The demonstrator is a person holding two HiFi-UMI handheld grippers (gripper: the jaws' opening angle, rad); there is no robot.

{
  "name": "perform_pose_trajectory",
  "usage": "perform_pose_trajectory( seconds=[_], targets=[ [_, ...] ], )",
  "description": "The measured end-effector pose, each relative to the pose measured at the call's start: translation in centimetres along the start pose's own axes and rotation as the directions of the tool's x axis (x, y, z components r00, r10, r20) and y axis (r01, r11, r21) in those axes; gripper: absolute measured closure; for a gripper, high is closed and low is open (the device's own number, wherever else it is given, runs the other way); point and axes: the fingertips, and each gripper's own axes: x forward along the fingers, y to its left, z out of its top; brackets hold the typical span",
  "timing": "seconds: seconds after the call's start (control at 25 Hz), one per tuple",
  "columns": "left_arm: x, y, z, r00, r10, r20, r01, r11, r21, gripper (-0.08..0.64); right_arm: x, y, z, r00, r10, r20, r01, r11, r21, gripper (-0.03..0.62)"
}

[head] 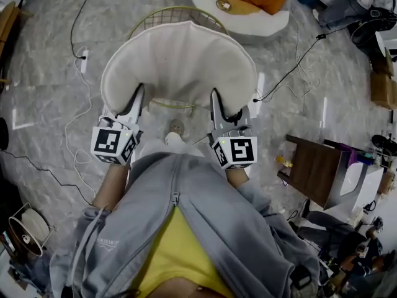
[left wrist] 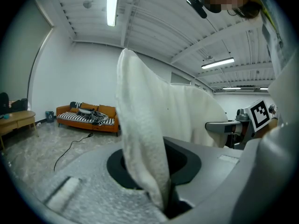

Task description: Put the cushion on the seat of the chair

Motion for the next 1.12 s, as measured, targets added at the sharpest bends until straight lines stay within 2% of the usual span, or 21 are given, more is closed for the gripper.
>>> perform_pose_trajectory(
  seconds=[0.52, 0.76, 1.12],
  targets=[
    [3.6, 2.1, -4.3, 0.985, -0.107, -0.132, 0.097, 0.992, -0.078, 0.491, 2.1, -0.7, -4.5, 0.989, -0.056, -0.137, 0.063, 0.997, 0.045, 0.509],
    [4.8, 3.1, -6.1, 0.967, -0.154, -0.204, 0.135, 0.985, -0.104, 0.489, 3.0, -0.8, -6.6, 0.978, -0.063, -0.198, 0.084, 0.991, 0.099, 0.509],
    [7.4, 3.6, -12.9, 0.919, -0.219, -0.327, 0.168, 0.970, -0.177, 0.488, 4.2, -2.0, -13.6, 0.947, -0.054, -0.316, 0.101, 0.986, 0.136, 0.507]
  ],
)
